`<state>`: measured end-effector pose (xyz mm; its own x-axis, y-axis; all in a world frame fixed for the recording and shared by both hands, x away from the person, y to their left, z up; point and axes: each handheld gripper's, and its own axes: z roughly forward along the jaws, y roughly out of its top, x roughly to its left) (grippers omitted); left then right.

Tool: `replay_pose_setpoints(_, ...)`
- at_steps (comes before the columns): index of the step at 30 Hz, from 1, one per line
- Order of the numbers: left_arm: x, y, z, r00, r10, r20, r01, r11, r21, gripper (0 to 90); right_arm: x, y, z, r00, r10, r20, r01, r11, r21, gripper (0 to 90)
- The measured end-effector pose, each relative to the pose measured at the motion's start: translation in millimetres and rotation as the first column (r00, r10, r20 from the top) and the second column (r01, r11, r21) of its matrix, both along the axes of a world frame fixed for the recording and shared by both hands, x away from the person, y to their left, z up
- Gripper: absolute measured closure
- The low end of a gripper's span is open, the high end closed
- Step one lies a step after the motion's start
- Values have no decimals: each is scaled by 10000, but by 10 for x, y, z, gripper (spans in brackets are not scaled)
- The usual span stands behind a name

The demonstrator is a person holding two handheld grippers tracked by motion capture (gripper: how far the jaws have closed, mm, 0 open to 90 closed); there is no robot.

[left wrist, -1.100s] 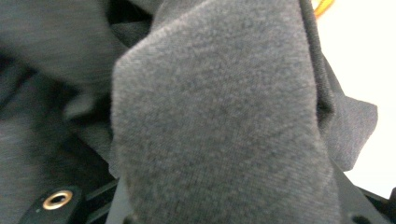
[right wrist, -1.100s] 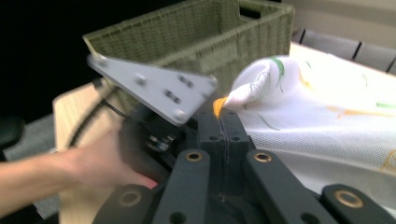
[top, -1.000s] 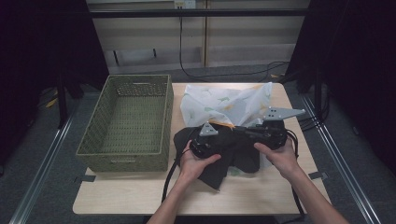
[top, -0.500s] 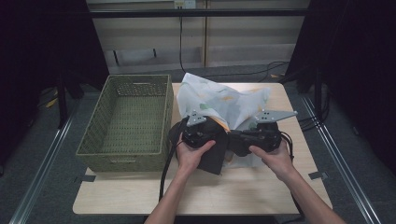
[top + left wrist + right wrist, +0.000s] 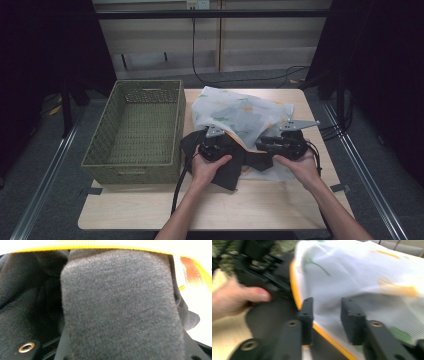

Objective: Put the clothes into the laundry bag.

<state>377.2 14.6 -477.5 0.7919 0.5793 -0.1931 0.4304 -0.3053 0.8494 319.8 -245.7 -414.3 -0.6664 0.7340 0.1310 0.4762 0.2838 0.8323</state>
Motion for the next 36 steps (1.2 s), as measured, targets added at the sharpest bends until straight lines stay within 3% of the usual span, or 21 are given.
replay_pose_setpoints(4,2,34,20,9999,-51,-113,51,10000,-10,551,8,-117,-127,9996,-269,-1,268,9959,-860,522)
replay_pose_setpoints(7,0,49,33,9999,-47,-161,46,10000,-63,552,2,-162,-193,9993,-351,-100,338,9937,-1071,501)
replay_pose_setpoints(8,-1,69,55,9997,-56,-246,53,9999,-121,552,-14,-197,-242,9989,-464,-17,457,9896,-1367,455)
replay_pose_setpoints(11,1,82,76,9996,-48,-285,43,9998,-205,552,-23,-217,-289,9994,-353,-26,346,9894,-1413,416)
replay_pose_setpoints(12,3,90,92,9995,-96,-296,88,9996,-271,551,-23,-183,-336,9997,-241,-25,232,9819,-1878,384)
replay_pose_setpoints(15,-8,89,103,9994,-179,-293,170,9994,-285,551,-23,-128,-367,9998,-211,30,213,9759,-2171,385)
replay_pose_setpoints(17,-21,91,115,9995,-180,-253,176,9997,-164,552,-13,-79,-392,9987,-498,89,504,9678,-2466,473)
replay_pose_setpoints(19,-25,98,125,9993,-250,-274,243,9994,-233,553,1,-82,-409,9964,-834,180,853,9694,-2302,623)
replay_pose_setpoints(20,-26,107,138,9992,-284,-272,277,9992,-275,555,9,-100,-422,9964,-835,135,844,9720,-2195,783)
replay_pose_setpoints(21,-26,107,138,9992,-284,-272,277,9992,-275,556,9,-100,-422,9964,-835,135,844,9720,-2195,783)
replay_pose_setpoints(22,-31,111,150,9994,-223,-254,214,9991,-363,557,0,-110,-418,9969,-775,138,786,9741,-2122,900)
replay_pose_setpoints(25,-31,129,170,9996,-44,-273,31,9989,-459,559,-20,-113,-386,9978,-657,81,660,9795,-1903,900)
replay_pose_setpoints(26,-18,153,204,9996,100,-251,-115,9980,-627,562,-50,-127,-332,9986,-537,20,534,9877,-1468,900)
replay_pose_setpoints(27,-18,153,204,9996,100,-251,-115,9980,-627,563,-50,-127,-332,9986,-537,20,534,9877,-1468,900)
replay_pose_setpoints(28,6,169,265,9997,143,-194,-158,9966,-813,564,-105,-142,-264,9989,-460,-36,454,9941,-986,900)
replay_pose_setpoints(30,15,171,341,9991,412,-46,-415,9937,-1042,566,-202,-143,-200,9996,-254,-108,248,9982,-553,900)
replay_pose_setpoints(33,1,165,425,9976,672,169,-650,9923,-1058,569,-324,-129,-140,10000,26,-83,-27,9998,-173,900)
replay_pose_setpoints(34,-24,130,492,9953,852,452,-804,9918,-995,569,-419,-99,-75,9994,325,-75,-323,9991,273,900)
replay_pose_setpoints(36,-32,109,515,9937,1006,495,-952,9903,-1012,568,-487,-51,-3,9983,584,-59,-578,9956,731,900)
